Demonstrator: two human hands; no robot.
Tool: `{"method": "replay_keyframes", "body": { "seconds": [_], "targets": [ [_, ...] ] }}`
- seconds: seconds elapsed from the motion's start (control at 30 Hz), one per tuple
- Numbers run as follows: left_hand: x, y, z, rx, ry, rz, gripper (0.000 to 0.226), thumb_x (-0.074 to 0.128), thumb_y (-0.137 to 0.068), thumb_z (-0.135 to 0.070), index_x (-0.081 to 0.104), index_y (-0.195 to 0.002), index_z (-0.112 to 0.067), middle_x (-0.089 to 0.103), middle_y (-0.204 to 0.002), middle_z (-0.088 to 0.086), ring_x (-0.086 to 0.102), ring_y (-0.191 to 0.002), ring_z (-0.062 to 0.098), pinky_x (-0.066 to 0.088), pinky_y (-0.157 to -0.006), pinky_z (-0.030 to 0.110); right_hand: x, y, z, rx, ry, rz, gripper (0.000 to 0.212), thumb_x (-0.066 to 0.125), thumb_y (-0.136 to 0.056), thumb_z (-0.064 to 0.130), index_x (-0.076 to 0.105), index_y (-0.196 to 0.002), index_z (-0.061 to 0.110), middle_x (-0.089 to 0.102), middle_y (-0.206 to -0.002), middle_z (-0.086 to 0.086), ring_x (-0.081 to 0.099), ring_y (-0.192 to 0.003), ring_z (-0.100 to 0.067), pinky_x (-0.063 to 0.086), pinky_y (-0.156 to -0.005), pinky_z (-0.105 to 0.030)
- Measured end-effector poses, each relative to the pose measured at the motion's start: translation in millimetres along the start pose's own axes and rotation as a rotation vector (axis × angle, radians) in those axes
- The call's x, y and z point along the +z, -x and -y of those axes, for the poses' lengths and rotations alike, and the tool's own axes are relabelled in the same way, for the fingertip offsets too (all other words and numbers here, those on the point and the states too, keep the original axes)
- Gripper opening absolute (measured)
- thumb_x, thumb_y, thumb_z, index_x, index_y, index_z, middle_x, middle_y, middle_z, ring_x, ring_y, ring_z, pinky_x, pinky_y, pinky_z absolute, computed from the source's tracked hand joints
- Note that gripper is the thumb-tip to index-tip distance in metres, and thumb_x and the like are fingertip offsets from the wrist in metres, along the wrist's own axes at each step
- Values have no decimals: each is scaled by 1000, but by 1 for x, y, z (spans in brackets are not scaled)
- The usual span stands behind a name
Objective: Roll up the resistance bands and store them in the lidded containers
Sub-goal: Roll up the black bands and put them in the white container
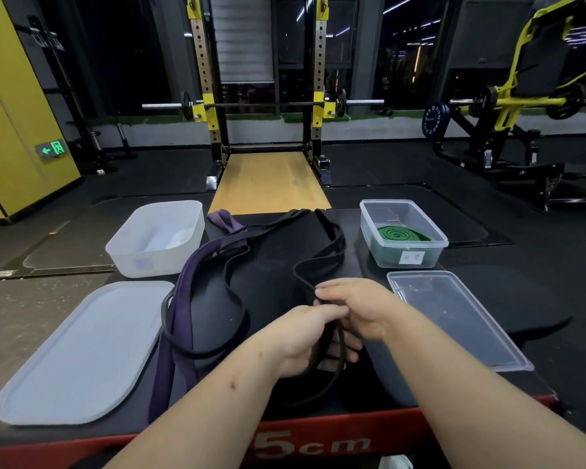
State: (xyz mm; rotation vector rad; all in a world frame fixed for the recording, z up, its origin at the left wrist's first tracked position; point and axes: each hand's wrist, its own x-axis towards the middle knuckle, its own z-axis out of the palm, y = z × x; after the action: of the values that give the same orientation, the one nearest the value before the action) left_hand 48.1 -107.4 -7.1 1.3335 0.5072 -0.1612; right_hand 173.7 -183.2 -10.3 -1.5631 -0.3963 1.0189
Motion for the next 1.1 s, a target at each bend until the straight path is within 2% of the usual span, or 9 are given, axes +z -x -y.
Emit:
{"method": "replay_keyframes", "body": {
  "seconds": [0.13, 0.27, 0.37, 0.43, 0.53, 0.67, 0.8, 0.97, 1.1],
  "targets": [
    [-14, 15, 3, 62, -160, 24, 43, 66, -96, -26, 57, -128, 1, 74, -109, 22, 73, -90, 29, 57, -86, 43, -2, -11, -2, -182, 20, -300, 36, 87, -79, 21, 71, -111, 24, 74, -107, -6, 63, -86, -18, 46, -66, -31],
    [-8, 23, 7, 90, -39, 13, 18, 64, -95, -14, 58, -109, -7, 62, -79, 11, 52, -58, 19, 44, -56, 33, 9, -12, 5, -339, 131, -422, 35, 87, -79, 28, 68, -108, 31, 69, -107, 1, 67, -99, -18, 56, -86, -36],
    [4, 26, 9, 121, 282, 43, 13, 50, -99, -8, 56, -110, -7, 51, -72, 8, 34, -53, 16, 31, -52, 29, 18, -5, 12, -319, 9, -323, 30, 82, -87, 29, 67, -113, 30, 71, -103, -1, 71, -91, -22, 56, -61, -35],
    [9, 30, 6, 134, 462, 89, 19, 45, -102, -12, 59, -112, -4, 54, -76, 10, 42, -55, 18, 42, -57, 33, 18, 2, 15, -248, -205, -189, 36, 76, -93, 25, 60, -126, 21, 74, -100, -8, 72, -79, -24, 54, -54, -33],
    [11, 35, 8, 111, 508, 143, 26, 43, -104, -21, 62, -112, -5, 61, -83, 11, 58, -67, 22, 55, -75, 44, 13, 11, 14, -172, -240, -21, 49, 71, -95, 11, 48, -137, 18, 76, -97, -20, 76, -78, -30, 61, -77, -45],
    [7, 34, 23, 38, 393, 131, 25, 47, -106, -22, 61, -115, -3, 64, -88, 16, 65, -78, 28, 55, -90, 56, 12, 6, 4, -145, -182, -134, 59, 67, -91, -6, 47, -143, 16, 71, -95, -19, 74, -71, -30, 60, -62, -37],
    [-3, 31, 35, 29, 356, 60, 27, 45, -104, -4, 57, -127, 3, 66, -97, 21, 68, -89, 35, 52, -95, 65, 5, -8, -2, -187, -79, -256, 60, 67, -91, -4, 48, -144, 17, 69, -110, -18, 75, -91, -36, 62, -72, -42],
    [-7, 19, 32, 91, 405, 87, 28, 42, -102, 4, 59, -124, -1, 67, -99, 19, 65, -77, 26, 56, -70, 42, 6, -11, 7, -31, -237, -107, 32, 69, -97, 16, 55, -121, 1, 72, -104, -24, 77, -90, -35, 62, -80, -45],
    [-6, 15, 30, 106, 434, 176, 29, 43, -101, 5, 58, -123, -5, 60, -92, 12, 47, -64, 15, 38, -55, 27, -1, -23, 13, 178, -356, 6, 61, 66, -98, 41, 58, -121, -16, 73, -109, -32, 74, -87, -35, 60, -93, -42]
  ]
}}
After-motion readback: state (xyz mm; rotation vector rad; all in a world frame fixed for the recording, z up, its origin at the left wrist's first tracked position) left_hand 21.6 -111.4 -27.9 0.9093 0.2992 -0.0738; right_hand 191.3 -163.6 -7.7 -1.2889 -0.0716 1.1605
